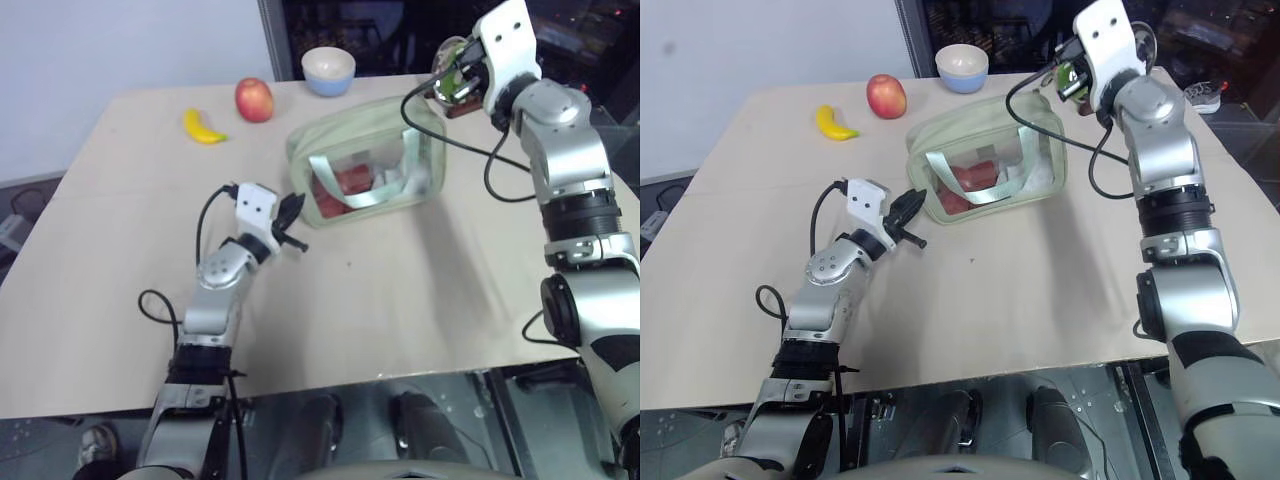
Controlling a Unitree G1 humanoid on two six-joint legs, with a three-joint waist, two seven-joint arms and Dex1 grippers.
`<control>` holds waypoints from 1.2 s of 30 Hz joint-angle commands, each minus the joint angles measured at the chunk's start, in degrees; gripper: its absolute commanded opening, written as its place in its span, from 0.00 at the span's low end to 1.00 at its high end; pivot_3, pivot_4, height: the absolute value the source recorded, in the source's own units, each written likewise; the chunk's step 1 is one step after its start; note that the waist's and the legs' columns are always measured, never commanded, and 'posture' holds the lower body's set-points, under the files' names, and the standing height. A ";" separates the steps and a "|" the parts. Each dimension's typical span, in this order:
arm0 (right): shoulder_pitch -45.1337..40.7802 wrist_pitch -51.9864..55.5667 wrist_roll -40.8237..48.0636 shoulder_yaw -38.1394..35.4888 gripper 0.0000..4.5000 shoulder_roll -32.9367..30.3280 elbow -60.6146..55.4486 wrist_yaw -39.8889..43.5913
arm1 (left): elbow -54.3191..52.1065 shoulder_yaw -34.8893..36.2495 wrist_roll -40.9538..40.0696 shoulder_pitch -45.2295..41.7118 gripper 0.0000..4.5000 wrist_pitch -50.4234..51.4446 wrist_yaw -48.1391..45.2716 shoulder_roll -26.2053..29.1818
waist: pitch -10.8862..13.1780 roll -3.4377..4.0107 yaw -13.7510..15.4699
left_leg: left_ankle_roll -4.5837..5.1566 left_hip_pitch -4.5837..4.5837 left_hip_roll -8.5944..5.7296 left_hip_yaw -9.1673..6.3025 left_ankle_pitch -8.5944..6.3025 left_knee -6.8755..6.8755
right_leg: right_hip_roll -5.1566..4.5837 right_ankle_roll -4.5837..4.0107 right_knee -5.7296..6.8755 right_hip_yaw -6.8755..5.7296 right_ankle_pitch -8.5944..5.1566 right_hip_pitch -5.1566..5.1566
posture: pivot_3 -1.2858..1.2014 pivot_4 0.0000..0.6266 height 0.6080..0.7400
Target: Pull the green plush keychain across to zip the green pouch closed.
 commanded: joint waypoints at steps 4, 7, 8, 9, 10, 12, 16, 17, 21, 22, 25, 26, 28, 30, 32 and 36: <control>6.87 0.62 -0.59 -5.47 0.01 -2.01 0.73 -8.25 | 2.39 3.02 1.00 0.86 0.00 1.32 3.25 1.30 | -0.01 -0.01 0.04 | 0.00 -0.01 -0.01 0.07 0.00 0.01 | -0.02 0.00 -0.01 0.06 0.00 0.00 | 0.52 0.24 1.00; 11.60 -1.39 -1.98 -3.57 0.01 -0.82 4.51 -9.67 | 2.83 2.87 1.00 0.43 0.00 1.23 3.46 1.26 | -0.10 -0.03 0.03 | 0.00 0.02 0.00 0.09 0.00 0.01 | 0.00 0.00 0.00 0.07 0.00 0.01 | 0.52 0.24 1.00; 12.90 -2.55 -2.42 -2.78 0.01 -0.37 6.04 -9.87 | 2.94 2.74 1.13 0.34 0.00 1.13 3.55 1.31 | -0.11 -0.03 0.03 | 0.00 0.04 0.00 0.09 0.00 0.01 | 0.01 0.00 0.01 0.07 0.00 0.02 | 0.52 0.24 1.00; 14.03 -4.39 -4.21 -0.99 0.01 -0.45 8.00 -10.39 | 3.03 2.66 1.19 0.25 0.00 1.09 3.60 1.36 | -0.11 -0.03 -0.03 | 0.00 0.06 0.01 0.11 0.00 0.01 | 0.01 0.00 0.01 0.09 0.00 0.03 | 0.52 0.24 1.00; 15.09 -5.97 -5.57 0.53 0.01 -0.27 9.79 -10.55 | 3.14 2.64 1.24 0.17 0.00 1.05 3.65 1.43 | -0.11 0.00 -0.18 | 0.01 0.07 0.01 0.14 0.00 0.01 | 0.01 0.00 0.03 0.12 0.00 0.03 | 0.52 0.24 1.00; 16.24 -9.07 -8.70 3.75 0.01 -0.27 13.09 -11.31 | 3.23 2.70 1.20 0.06 0.00 1.12 3.73 1.53 | -0.12 0.00 -0.19 | 0.04 0.23 0.02 0.33 -0.02 0.00 | 0.05 0.01 0.17 0.31 0.00 0.06 | 0.52 0.24 1.00; 15.76 -14.05 -13.02 8.20 0.01 -0.15 19.63 -12.68 | 3.20 2.79 1.12 0.02 0.00 1.28 3.61 1.69 | -0.12 -0.01 -0.17 | 0.27 1.05 0.04 0.40 -0.15 -0.15 | 0.13 0.01 0.09 0.37 -0.01 0.83 | 0.52 0.24 1.00; 15.52 -15.30 -14.18 9.37 0.01 -0.05 21.23 -12.90 | 3.09 2.84 1.09 0.10 0.00 1.34 3.56 1.75 | -0.12 -0.01 -0.19 | 0.27 1.09 0.06 0.41 -0.15 -0.15 | 0.15 0.01 0.09 0.38 -0.01 0.87 | 0.52 0.24 1.00; 14.48 -19.35 -17.60 12.78 0.01 0.29 25.88 -12.93 | 2.89 3.11 0.96 0.23 0.00 1.49 3.31 2.17 | -0.14 -0.04 -0.28 | 0.26 1.17 0.11 0.46 -0.15 -0.13 | 0.24 0.01 0.13 0.44 -0.01 0.88 | 0.52 0.24 1.00; 14.18 -20.20 -18.43 13.50 0.01 0.25 26.84 -13.06 | 2.86 3.19 0.90 0.19 0.00 1.54 3.27 2.28 | -0.15 -0.05 -0.29 | 0.26 1.19 0.12 0.47 -0.15 -0.13 | 0.24 0.01 0.15 0.45 -0.01 0.89 | 0.52 0.24 1.00; 13.28 -22.09 -20.21 14.91 0.01 0.24 29.22 -13.55 | 2.69 3.29 0.74 0.11 0.00 1.65 3.26 2.44 | -0.16 -0.07 -0.42 | 0.25 1.20 0.13 0.48 -0.15 -0.13 | 0.24 0.01 0.15 0.47 -0.01 0.89 | 0.52 0.24 1.00; 13.00 -22.71 -20.67 15.23 0.01 0.26 29.92 -13.74 | 2.50 3.27 0.65 0.13 0.00 1.72 3.27 2.43 | -0.17 -0.07 -0.50 | 0.25 1.20 0.13 0.48 -0.15 -0.13 | 0.24 0.01 0.15 0.47 -0.01 0.89 | 0.52 0.24 1.00; 12.46 -23.68 -21.84 16.03 0.01 0.13 31.02 -14.29 | 2.12 3.21 0.43 0.23 0.00 1.79 3.12 2.41 | -0.18 -0.08 -0.66 | 0.25 1.21 0.13 0.48 -0.15 -0.13 | 0.23 0.01 0.15 0.47 -0.01 0.91 | 0.52 0.24 1.00; 11.92 -24.58 -22.76 16.56 0.01 -0.01 31.85 -14.79 | 2.00 3.21 0.31 0.23 0.00 1.83 3.07 2.45 | -0.18 -0.09 -0.80 | 0.25 1.22 0.13 0.48 -0.15 -0.13 | 0.23 0.01 0.15 0.47 -0.01 0.92 | 0.52 0.24 1.00; 11.42 -25.42 -23.25 16.76 0.01 -0.09 32.36 -15.11 | 1.88 3.32 -0.03 0.23 0.00 1.78 2.76 2.47 | -0.18 -0.09 -0.86 | 0.25 1.24 0.13 0.48 -0.15 -0.13 | 0.23 0.01 0.14 0.46 -0.01 0.93 | 0.52 0.24 1.00; 10.49 -26.41 -24.48 17.35 0.01 -0.10 33.11 -15.46 | 2.14 3.33 -0.15 0.07 0.00 1.34 2.36 2.83 | -0.18 -0.09 -1.00 | 0.25 1.23 0.13 0.47 -0.15 -0.13 | 0.23 0.01 0.14 0.46 -0.01 0.93 | 0.52 0.24 1.00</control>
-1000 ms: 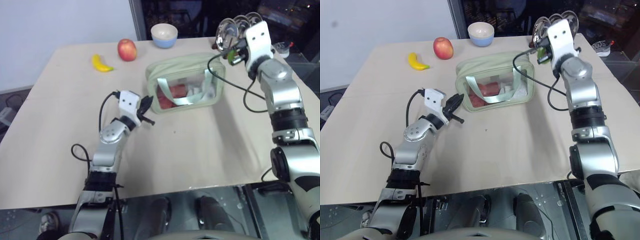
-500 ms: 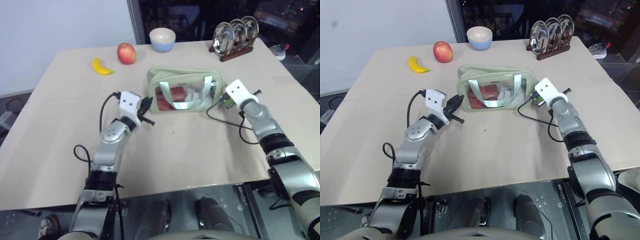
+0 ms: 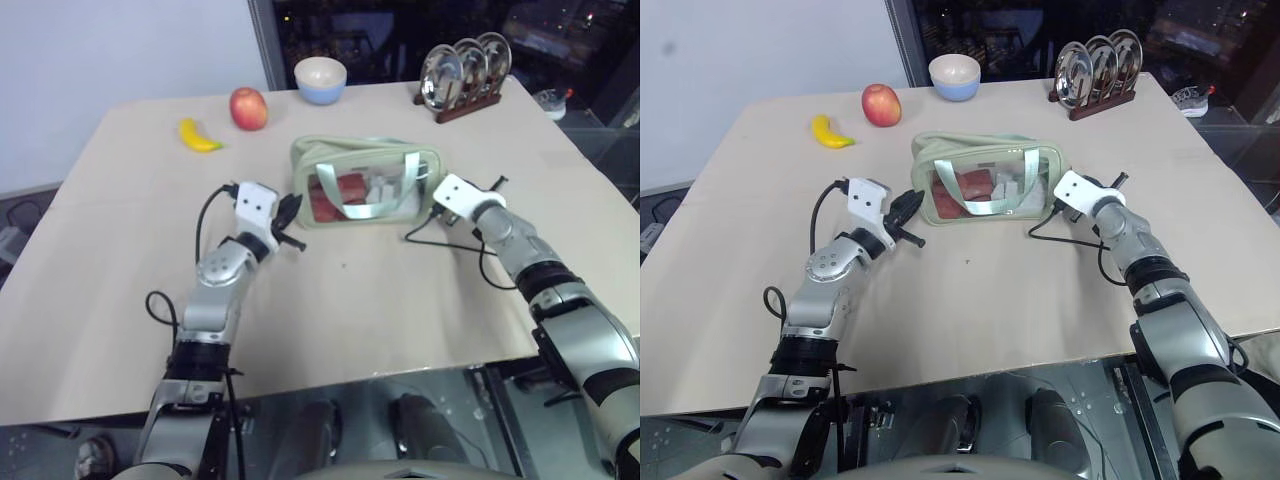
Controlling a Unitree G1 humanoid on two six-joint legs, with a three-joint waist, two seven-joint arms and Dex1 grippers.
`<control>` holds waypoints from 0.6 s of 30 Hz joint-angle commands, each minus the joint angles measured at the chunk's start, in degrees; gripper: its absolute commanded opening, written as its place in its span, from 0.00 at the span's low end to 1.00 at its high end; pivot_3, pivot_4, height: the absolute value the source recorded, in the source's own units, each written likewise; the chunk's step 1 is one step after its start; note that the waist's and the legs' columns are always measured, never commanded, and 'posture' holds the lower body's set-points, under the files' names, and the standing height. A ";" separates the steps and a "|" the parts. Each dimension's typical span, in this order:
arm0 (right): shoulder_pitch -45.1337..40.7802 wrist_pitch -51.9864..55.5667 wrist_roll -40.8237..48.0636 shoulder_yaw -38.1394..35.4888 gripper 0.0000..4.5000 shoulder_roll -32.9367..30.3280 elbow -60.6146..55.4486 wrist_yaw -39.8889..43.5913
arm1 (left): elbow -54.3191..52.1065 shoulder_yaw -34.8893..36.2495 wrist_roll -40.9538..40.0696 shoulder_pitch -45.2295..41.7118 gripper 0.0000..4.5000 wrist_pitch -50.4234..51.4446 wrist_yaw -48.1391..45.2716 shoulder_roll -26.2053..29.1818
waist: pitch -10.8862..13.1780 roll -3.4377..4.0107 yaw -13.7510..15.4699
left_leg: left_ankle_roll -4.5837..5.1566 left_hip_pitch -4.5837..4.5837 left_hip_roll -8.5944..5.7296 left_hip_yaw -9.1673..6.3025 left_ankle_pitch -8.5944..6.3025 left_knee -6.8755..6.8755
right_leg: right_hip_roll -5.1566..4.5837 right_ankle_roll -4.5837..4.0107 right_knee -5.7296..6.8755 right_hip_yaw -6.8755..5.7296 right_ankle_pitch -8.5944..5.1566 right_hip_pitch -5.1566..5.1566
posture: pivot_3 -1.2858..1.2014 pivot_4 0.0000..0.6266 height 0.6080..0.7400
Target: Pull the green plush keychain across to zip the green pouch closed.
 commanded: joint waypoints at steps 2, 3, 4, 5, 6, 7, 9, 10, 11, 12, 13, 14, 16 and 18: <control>-0.28 -0.26 -2.67 1.63 0.01 -1.14 2.73 -0.34 | 0.87 3.45 -0.33 0.47 0.00 0.00 0.80 1.64 | 0.00 0.00 -0.08 | 0.00 0.00 0.00 0.00 0.00 0.00 | 0.00 0.00 0.00 0.00 0.00 0.00 | 0.52 0.24 1.00; -0.35 -0.50 -2.90 1.83 0.01 -1.12 2.92 -0.47 | 0.92 3.43 -0.39 0.38 0.00 -0.06 0.72 1.64 | 0.00 0.00 -0.09 | 0.00 0.00 0.00 0.00 0.00 0.00 | 0.00 0.00 0.00 0.00 0.00 0.00 | 0.52 0.24 1.00; -0.43 -0.67 -3.05 1.88 0.01 -1.09 3.12 -0.56 | 0.98 3.41 -0.42 0.28 0.00 -0.13 0.70 1.64 | 0.00 0.00 -0.10 | 0.00 0.00 0.00 0.00 0.00 0.00 | 0.00 0.00 0.00 0.00 0.00 0.00 | 0.52 0.24 1.00; -0.47 -0.73 -2.84 1.59 0.01 -0.99 3.31 -0.53 | 0.99 3.40 -0.50 0.22 0.00 -0.17 0.69 1.60 | 0.00 0.00 -0.11 | 0.00 0.00 0.00 0.00 0.00 0.00 | 0.00 0.00 0.00 0.00 0.00 0.00 | 0.52 0.24 1.00; -0.49 -0.78 -2.37 1.08 0.01 -0.89 3.46 -0.44 | 0.95 3.41 -0.62 0.18 0.00 -0.20 0.67 1.54 | 0.00 0.00 -0.11 | 0.00 0.00 0.00 0.00 0.00 0.00 | 0.00 0.00 0.00 0.00 0.00 0.00 | 0.52 0.24 1.00; -0.52 -0.78 -1.29 0.10 0.01 -0.71 3.50 0.05 | 0.83 3.39 -0.74 0.15 0.00 -0.26 0.63 1.48 | 0.00 0.00 -0.11 | 0.00 0.00 0.00 0.00 0.00 0.00 | 0.00 0.00 0.00 0.00 0.00 0.00 | 0.52 0.24 1.00; -0.60 0.18 2.85 -3.50 0.01 -0.07 2.96 2.02 | 0.16 3.44 -1.29 0.33 0.00 -0.72 0.29 1.30 | 0.00 0.00 -0.12 | 0.00 0.00 0.00 -0.01 0.00 0.00 | 0.00 0.00 0.00 0.00 0.00 0.00 | 0.52 0.24 1.00; -0.54 0.72 5.16 -5.33 0.01 0.11 2.31 4.08 | -0.58 3.54 -2.03 0.60 0.00 -0.90 -0.28 1.14 | 0.00 0.00 -0.12 | 0.00 0.00 0.00 -0.01 0.00 0.00 | 0.00 0.00 0.00 0.00 0.00 0.00 | 0.52 0.24 1.00; -0.33 1.64 7.84 -7.29 0.01 0.27 1.11 7.08 | -1.49 3.59 -2.54 0.99 0.00 -1.09 -0.77 1.10 | 0.01 -0.01 -0.12 | 0.00 -0.01 0.00 -0.01 0.00 0.00 | 0.00 0.00 0.00 0.00 0.00 0.00 | 0.52 0.24 1.00; 0.15 2.42 10.49 -9.15 0.01 0.20 -0.77 10.26 | -2.61 3.63 -3.16 1.47 0.00 -1.22 -1.40 1.18 | 0.02 -0.01 -0.15 | 0.00 -0.02 0.00 -0.02 0.00 0.00 | 0.00 0.00 -0.01 -0.01 0.00 0.00 | 0.52 0.24 1.00; 0.84 3.32 12.94 -10.90 0.08 -0.07 -3.27 13.04 | -3.98 3.78 -4.03 2.07 0.00 -1.10 -2.22 1.34 | 0.03 0.00 -0.18 | 0.01 -0.05 0.00 -0.03 -0.01 -0.01 | 0.00 0.00 -0.03 -0.02 0.00 0.00 | 0.52 0.24 1.00; 1.75 4.26 15.01 -12.29 0.17 -0.40 -6.23 15.43 | -5.22 3.99 -4.68 2.71 0.00 -0.92 -2.88 1.59 | 0.03 0.00 -0.20 | 0.01 -0.06 0.00 -0.03 -0.01 -0.02 | 0.00 0.00 -0.06 -0.02 0.00 -0.01 | 0.52 0.24 1.00; 4.28 6.70 18.42 -14.44 0.29 -1.21 -13.39 19.61 | -7.75 4.60 -6.04 4.08 0.00 -0.10 -4.01 2.18 | 0.03 0.00 -0.20 | 0.01 -0.13 0.01 -0.09 -0.01 -0.05 | -0.02 0.00 -0.16 -0.06 0.00 -0.04 | 0.52 0.24 1.00; 7.85 10.47 21.84 -16.66 0.49 -2.37 -22.91 23.06 | -11.26 5.78 -8.63 5.73 0.00 1.51 -5.47 2.87 | 0.04 0.02 -0.11 | 0.01 -0.35 0.02 -0.14 -0.01 -0.08 | -0.05 0.00 -0.21 -0.09 0.00 -0.22 | 0.52 0.24 1.00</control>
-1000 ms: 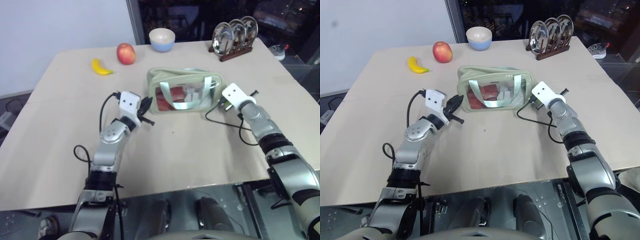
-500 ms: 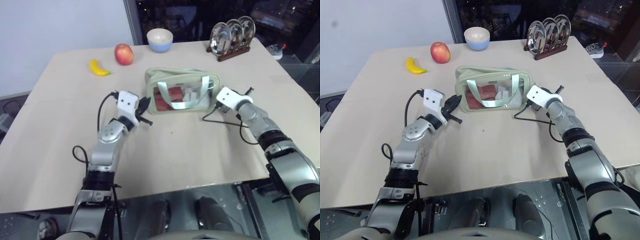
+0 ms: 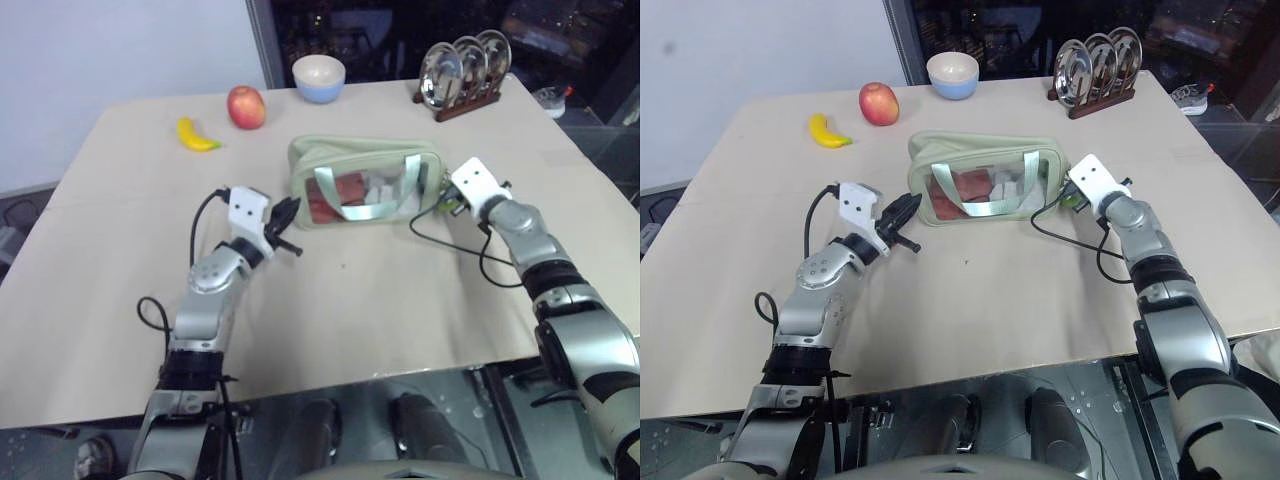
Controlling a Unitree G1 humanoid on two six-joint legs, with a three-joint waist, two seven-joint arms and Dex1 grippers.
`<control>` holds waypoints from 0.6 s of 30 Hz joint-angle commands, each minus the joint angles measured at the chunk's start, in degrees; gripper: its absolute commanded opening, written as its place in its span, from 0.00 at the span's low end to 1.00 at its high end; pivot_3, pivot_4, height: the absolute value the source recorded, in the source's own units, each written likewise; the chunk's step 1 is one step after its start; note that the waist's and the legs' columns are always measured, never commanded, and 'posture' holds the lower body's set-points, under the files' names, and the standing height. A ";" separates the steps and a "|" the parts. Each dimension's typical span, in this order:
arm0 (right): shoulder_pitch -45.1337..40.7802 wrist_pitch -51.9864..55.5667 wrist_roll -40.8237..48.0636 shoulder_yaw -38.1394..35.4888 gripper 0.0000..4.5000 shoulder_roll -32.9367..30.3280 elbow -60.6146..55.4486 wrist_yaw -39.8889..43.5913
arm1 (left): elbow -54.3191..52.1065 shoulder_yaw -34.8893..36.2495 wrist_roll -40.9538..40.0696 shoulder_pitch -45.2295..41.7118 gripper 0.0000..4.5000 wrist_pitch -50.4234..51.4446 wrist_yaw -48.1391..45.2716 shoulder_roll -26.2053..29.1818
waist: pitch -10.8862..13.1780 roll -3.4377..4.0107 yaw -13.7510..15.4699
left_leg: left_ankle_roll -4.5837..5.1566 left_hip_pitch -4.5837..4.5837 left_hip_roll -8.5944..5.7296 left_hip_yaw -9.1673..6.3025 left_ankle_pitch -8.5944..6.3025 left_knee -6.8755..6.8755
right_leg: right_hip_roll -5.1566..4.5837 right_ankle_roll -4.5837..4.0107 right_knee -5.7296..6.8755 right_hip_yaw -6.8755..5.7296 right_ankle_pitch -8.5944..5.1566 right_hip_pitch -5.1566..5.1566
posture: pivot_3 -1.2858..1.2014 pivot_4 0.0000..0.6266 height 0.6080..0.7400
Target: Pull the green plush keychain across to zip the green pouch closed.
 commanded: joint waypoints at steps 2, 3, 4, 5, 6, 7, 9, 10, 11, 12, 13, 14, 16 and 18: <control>6.88 8.11 8.39 -5.14 0.71 -3.26 -20.67 8.30 | -9.10 4.36 -5.86 2.91 0.22 3.01 -2.94 2.62 | 0.06 0.04 0.58 | 0.00 -0.14 0.00 -0.03 0.00 -0.04 | -0.04 0.00 -0.07 -0.03 0.00 -0.10 | 0.52 0.24 1.00; 8.59 10.08 9.94 -5.84 0.83 -3.72 -24.66 9.61 | -10.28 4.71 -6.60 3.56 0.33 3.79 -3.47 3.04 | 0.06 0.04 0.61 | 0.00 -0.19 -0.01 -0.05 0.00 -0.04 | -0.06 0.00 -0.11 -0.07 0.00 -0.12 | 0.52 0.24 1.00; 11.08 12.16 12.30 -6.62 0.95 -4.53 -29.91 11.95 | -11.75 5.24 -7.95 4.43 0.44 4.85 -4.21 3.56 | 0.06 0.05 0.79 | 0.00 -0.19 -0.01 -0.05 0.00 -0.04 | -0.06 0.00 -0.12 -0.06 0.00 -0.12 | 0.52 0.24 1.00; 13.49 14.63 14.18 -7.46 1.00 -5.53 -34.83 13.59 | -13.12 5.87 -9.04 5.30 0.54 5.61 -4.90 4.17 | 0.07 0.06 1.16 | 0.00 -0.18 -0.04 -0.04 -0.01 -0.05 | -0.09 0.00 -0.11 -0.06 0.00 -0.11 | 0.52 0.24 1.00; 15.53 16.71 15.44 -8.13 1.00 -6.41 -38.80 14.55 | -14.25 6.50 -9.86 6.03 0.64 6.18 -5.22 4.56 | 0.07 0.06 1.40 | 0.01 -0.19 -0.03 -0.06 -0.01 -0.05 | -0.10 0.00 -0.14 -0.08 0.00 -0.11 | 0.52 0.24 1.00; 17.58 18.36 16.61 -8.71 1.00 -7.45 -42.39 15.63 | -15.33 7.09 -10.55 6.72 0.75 6.66 -5.44 4.94 | 0.07 0.06 1.56 | 0.01 -0.18 -0.03 -0.10 -0.02 -0.06 | -0.11 0.00 -0.18 -0.13 -0.01 -0.07 | 0.52 0.24 1.00; 22.05 21.70 19.86 -10.36 1.00 -9.73 -49.83 18.00 | -17.44 8.53 -12.40 8.14 0.98 8.07 -5.85 5.92 | 0.08 0.06 1.88 | 0.01 -0.17 -0.03 -0.12 -0.02 -0.06 | -0.13 0.00 -0.20 -0.17 -0.01 -0.04 | 0.52 0.24 1.00; 24.10 23.06 21.54 -11.22 1.00 -10.69 -53.19 19.10 | -18.51 9.37 -13.66 8.90 0.98 9.03 -6.03 6.21 | 0.08 0.05 2.06 | 0.01 -0.17 -0.04 -0.14 -0.02 -0.06 | -0.16 0.00 -0.20 -0.21 -0.01 -0.04 | 0.52 0.24 1.00; 26.38 24.84 23.34 -12.16 1.00 -11.82 -56.79 20.29 | -19.93 10.23 -14.93 10.07 0.98 9.63 -6.59 6.71 | 0.08 0.05 2.29 | 0.01 -0.17 -0.04 -0.15 -0.02 -0.06 | -0.17 0.00 -0.19 -0.23 -0.01 -0.02 | 0.52 0.24 1.00; 28.58 26.46 24.84 -13.11 1.00 -12.94 -59.99 21.13 | -21.63 11.22 -16.22 11.69 0.98 10.18 -7.23 7.31 | 0.08 0.05 2.57 | 0.01 -0.17 -0.04 -0.15 -0.02 -0.05 | -0.18 0.00 -0.20 -0.24 -0.02 -0.02 | 0.52 0.24 1.00; 30.92 27.66 25.66 -14.30 1.00 -14.19 -62.78 21.44 | -23.97 12.66 -18.35 14.41 0.98 11.40 -8.34 8.21 | 0.08 0.05 2.59 | 0.02 -0.18 -0.03 -0.16 -0.02 -0.05 | -0.18 -0.01 -0.21 -0.25 -0.02 -0.02 | 0.52 0.24 1.00; 32.48 28.50 26.18 -15.11 1.00 -15.05 -64.59 21.44 | -25.62 13.61 -19.83 16.35 0.98 12.27 -9.03 8.86 | 0.09 0.05 2.56 | 0.02 -0.17 -0.02 -0.16 -0.03 -0.05 | -0.18 -0.01 -0.22 -0.23 -0.02 -0.02 | 0.52 0.24 1.00; 34.85 29.33 26.78 -16.21 1.00 -16.68 -66.83 21.71 | -28.24 14.92 -21.07 20.14 0.98 14.04 -9.38 10.29 | 0.09 0.06 2.64 | 0.02 -0.18 -0.01 -0.15 -0.03 -0.07 | -0.18 -0.01 -0.25 -0.21 -0.03 -0.01 | 0.52 0.24 1.00; 36.77 29.96 27.62 -17.65 1.00 -18.86 -68.10 22.93 | -31.91 16.71 -22.99 26.25 0.98 16.04 -10.55 11.69 | 0.10 0.05 2.73 | 0.02 -0.18 0.00 -0.15 -0.03 -0.06 | -0.18 -0.02 -0.26 -0.23 -0.04 -0.01 | 0.52 0.24 1.00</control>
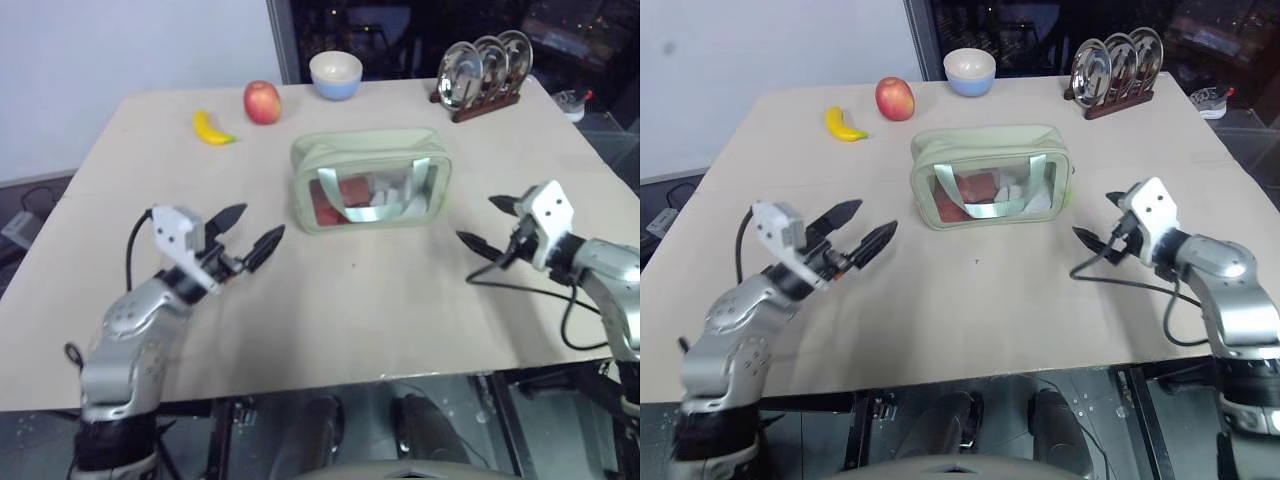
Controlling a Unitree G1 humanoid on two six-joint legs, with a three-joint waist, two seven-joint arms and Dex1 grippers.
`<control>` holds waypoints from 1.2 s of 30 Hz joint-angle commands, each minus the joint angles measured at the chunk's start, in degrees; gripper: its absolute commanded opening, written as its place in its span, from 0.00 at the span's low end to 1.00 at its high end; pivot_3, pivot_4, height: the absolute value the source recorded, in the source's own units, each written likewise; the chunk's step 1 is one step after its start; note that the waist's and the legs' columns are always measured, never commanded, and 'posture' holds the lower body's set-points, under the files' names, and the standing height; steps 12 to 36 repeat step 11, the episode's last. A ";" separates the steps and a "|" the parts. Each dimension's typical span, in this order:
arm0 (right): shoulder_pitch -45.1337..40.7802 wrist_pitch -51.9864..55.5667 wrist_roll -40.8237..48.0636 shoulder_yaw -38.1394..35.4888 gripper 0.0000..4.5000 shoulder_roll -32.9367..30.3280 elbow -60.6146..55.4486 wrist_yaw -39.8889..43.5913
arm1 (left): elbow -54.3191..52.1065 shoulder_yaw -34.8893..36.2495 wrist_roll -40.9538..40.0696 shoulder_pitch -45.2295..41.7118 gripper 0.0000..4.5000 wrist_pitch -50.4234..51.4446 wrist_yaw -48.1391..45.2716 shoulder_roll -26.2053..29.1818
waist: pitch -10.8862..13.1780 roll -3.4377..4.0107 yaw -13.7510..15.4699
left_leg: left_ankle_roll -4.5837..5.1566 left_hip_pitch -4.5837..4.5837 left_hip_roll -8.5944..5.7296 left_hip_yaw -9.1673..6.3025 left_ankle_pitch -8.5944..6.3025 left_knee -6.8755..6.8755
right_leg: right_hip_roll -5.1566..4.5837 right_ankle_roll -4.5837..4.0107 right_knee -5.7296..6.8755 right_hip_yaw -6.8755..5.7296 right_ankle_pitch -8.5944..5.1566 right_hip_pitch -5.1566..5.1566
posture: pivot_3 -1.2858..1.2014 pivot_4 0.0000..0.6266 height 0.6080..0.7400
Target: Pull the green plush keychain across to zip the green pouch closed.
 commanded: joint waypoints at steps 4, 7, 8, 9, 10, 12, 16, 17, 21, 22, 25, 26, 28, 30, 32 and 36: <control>3.20 -0.03 2.04 -5.12 1.00 -6.85 -3.58 4.33 | -9.51 5.62 -4.18 13.82 0.98 2.42 -5.03 4.24 | 0.03 -0.02 0.38 | 0.00 0.00 0.02 -0.01 0.00 0.01 | -0.05 -0.16 -0.12 0.01 -0.11 0.10 | 0.52 0.24 1.00; 3.29 -0.56 2.16 -5.83 1.00 -8.78 -2.59 5.57 | -9.80 6.88 -4.14 16.35 0.98 1.78 -6.27 5.15 | 0.04 -0.04 0.61 | 0.00 0.00 0.06 -0.01 -0.01 0.02 | -0.06 -0.21 -0.19 0.03 -0.16 0.16 | 0.52 0.24 1.00; 3.15 -0.53 2.24 -6.01 1.00 -9.19 -2.28 5.70 | -9.80 7.12 -4.18 16.65 0.98 1.74 -6.43 5.37 | 0.05 -0.06 0.73 | -0.01 0.00 0.06 -0.01 -0.01 0.03 | -0.07 -0.22 -0.21 0.03 -0.17 0.17 | 0.52 0.24 1.00; 3.00 -0.61 2.24 -6.10 1.00 -9.54 -1.97 5.84 | -9.82 7.23 -4.09 16.77 0.98 1.69 -6.46 5.47 | 0.07 -0.09 0.86 | -0.01 0.00 0.06 -0.02 -0.01 0.03 | -0.07 -0.21 -0.23 0.02 -0.17 0.19 | 0.52 0.24 1.00; 2.83 -0.70 2.22 -6.10 1.00 -9.77 -1.71 5.96 | -9.88 7.29 -4.10 16.76 0.98 1.73 -6.39 5.44 | 0.08 -0.10 0.88 | -0.01 -0.01 0.09 -0.02 -0.01 0.04 | -0.08 -0.22 -0.27 -0.01 -0.17 0.21 | 0.52 0.24 1.00; 2.51 -0.80 2.05 -5.99 1.00 -9.91 -1.34 5.85 | -9.97 7.20 -4.08 16.66 0.98 1.89 -6.22 5.40 | 0.08 -0.10 0.88 | -0.01 -0.01 0.09 -0.02 -0.01 0.04 | -0.09 -0.22 -0.28 -0.02 -0.17 0.21 | 0.52 0.24 1.00; 2.51 -0.80 2.05 -5.99 1.00 -9.91 -1.34 5.85 | -9.97 7.20 -4.08 16.66 0.98 1.89 -6.22 5.40 | 0.08 -0.10 0.88 | -0.01 -0.01 0.09 -0.02 -0.01 0.04 | -0.09 -0.22 -0.28 -0.02 -0.17 0.21 | 0.52 0.24 1.00; 2.51 -0.80 2.05 -5.99 1.00 -9.91 -1.34 5.85 | -9.97 7.20 -4.08 16.66 0.98 1.89 -6.22 5.40 | 0.08 -0.10 0.88 | -0.01 -0.01 0.09 -0.02 -0.01 0.04 | -0.09 -0.22 -0.28 -0.02 -0.17 0.21 | 0.52 0.24 1.00; 2.51 -0.80 2.05 -5.99 1.00 -9.91 -1.34 5.85 | -9.97 7.20 -4.08 16.66 0.98 1.89 -6.22 5.40 | 0.08 -0.10 0.88 | -0.01 -0.01 0.09 -0.02 -0.01 0.04 | -0.09 -0.22 -0.28 -0.02 -0.17 0.21 | 0.52 0.24 1.00; 2.51 -0.80 2.05 -5.99 1.00 -9.91 -1.34 5.85 | -9.97 7.20 -4.08 16.66 0.98 1.89 -6.22 5.40 | 0.08 -0.10 0.88 | -0.01 -0.01 0.09 -0.02 -0.01 0.04 | -0.09 -0.22 -0.28 -0.02 -0.17 0.21 | 0.52 0.24 1.00; 2.51 -0.80 2.05 -5.99 1.00 -9.91 -1.34 5.85 | -9.97 7.20 -4.08 16.66 0.98 1.89 -6.22 5.40 | 0.08 -0.10 0.88 | -0.01 -0.01 0.09 -0.02 -0.01 0.04 | -0.09 -0.22 -0.28 -0.02 -0.17 0.21 | 0.52 0.24 1.00; 2.51 -0.80 2.05 -5.99 1.00 -9.91 -1.34 5.85 | -9.97 7.20 -4.08 16.66 0.98 1.89 -6.22 5.40 | 0.08 -0.10 0.88 | -0.01 -0.01 0.09 -0.02 -0.01 0.04 | -0.09 -0.22 -0.28 -0.02 -0.17 0.21 | 0.52 0.24 1.00; 2.51 -0.80 2.05 -5.99 1.00 -9.91 -1.34 5.85 | -9.97 7.20 -4.08 16.66 0.98 1.89 -6.22 5.40 | 0.08 -0.10 0.88 | -0.01 -0.01 0.09 -0.02 -0.01 0.04 | -0.09 -0.22 -0.28 -0.02 -0.17 0.21 | 0.52 0.24 1.00; 2.51 -0.80 2.05 -5.99 1.00 -9.91 -1.34 5.85 | -9.97 7.20 -4.08 16.66 0.98 1.89 -6.22 5.40 | 0.08 -0.10 0.88 | -0.01 -0.01 0.09 -0.02 -0.01 0.04 | -0.09 -0.22 -0.28 -0.02 -0.17 0.21 | 0.52 0.24 1.00; 2.51 -0.80 2.05 -5.99 1.00 -9.91 -1.34 5.85 | -9.97 7.20 -4.08 16.66 0.98 1.89 -6.22 5.40 | 0.08 -0.10 0.88 | -0.01 -0.01 0.09 -0.02 -0.01 0.04 | -0.09 -0.22 -0.28 -0.02 -0.17 0.21 | 0.52 0.24 1.00; 2.51 -0.80 2.05 -5.99 1.00 -9.91 -1.34 5.85 | -9.97 7.20 -4.08 16.66 0.98 1.89 -6.22 5.40 | 0.08 -0.10 0.88 | -0.01 -0.01 0.09 -0.02 -0.01 0.04 | -0.09 -0.22 -0.28 -0.02 -0.17 0.21 | 0.52 0.24 1.00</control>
